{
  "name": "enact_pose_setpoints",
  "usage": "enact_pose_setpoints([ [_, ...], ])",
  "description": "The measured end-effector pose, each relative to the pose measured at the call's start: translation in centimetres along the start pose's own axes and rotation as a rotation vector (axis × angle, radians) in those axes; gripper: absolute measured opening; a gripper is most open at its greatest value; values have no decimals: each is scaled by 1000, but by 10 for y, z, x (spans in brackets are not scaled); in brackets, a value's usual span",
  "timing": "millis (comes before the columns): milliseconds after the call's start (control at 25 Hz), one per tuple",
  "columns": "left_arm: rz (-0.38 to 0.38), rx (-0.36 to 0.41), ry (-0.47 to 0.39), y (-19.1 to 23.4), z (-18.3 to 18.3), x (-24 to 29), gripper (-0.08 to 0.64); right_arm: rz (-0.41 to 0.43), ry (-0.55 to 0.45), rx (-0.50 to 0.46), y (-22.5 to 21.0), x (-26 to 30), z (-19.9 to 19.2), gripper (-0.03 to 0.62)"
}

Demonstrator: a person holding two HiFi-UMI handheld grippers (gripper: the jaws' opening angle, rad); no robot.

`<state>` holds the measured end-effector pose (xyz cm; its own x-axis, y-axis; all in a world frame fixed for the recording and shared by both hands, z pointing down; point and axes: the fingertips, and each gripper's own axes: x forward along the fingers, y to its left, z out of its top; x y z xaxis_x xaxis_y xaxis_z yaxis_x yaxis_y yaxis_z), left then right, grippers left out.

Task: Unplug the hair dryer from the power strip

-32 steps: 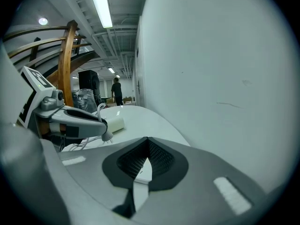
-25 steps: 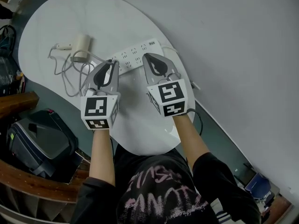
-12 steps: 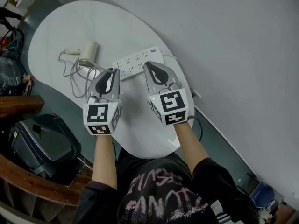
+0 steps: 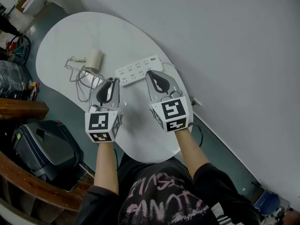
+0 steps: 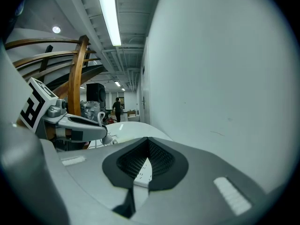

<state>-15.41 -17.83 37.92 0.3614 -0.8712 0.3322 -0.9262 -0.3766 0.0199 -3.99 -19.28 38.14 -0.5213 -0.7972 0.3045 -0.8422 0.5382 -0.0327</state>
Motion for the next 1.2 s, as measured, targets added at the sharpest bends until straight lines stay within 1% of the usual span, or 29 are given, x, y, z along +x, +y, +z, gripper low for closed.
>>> enact_pose_setpoints([
  [400,29,22,-26,-11,12,-28,60,10,-43,-8,5,-28,18,21],
  [640,51,27,-54,-14,23,-42,60,6,-62,12,1,-44,24,21],
  [1000,71,40,-116,-24,50,-57,60,19,-108,-26,2,-64,48,21],
  [1200,91,66,-156,-25,64,-66,60,20,-130,-52,2,-75,62,21],
])
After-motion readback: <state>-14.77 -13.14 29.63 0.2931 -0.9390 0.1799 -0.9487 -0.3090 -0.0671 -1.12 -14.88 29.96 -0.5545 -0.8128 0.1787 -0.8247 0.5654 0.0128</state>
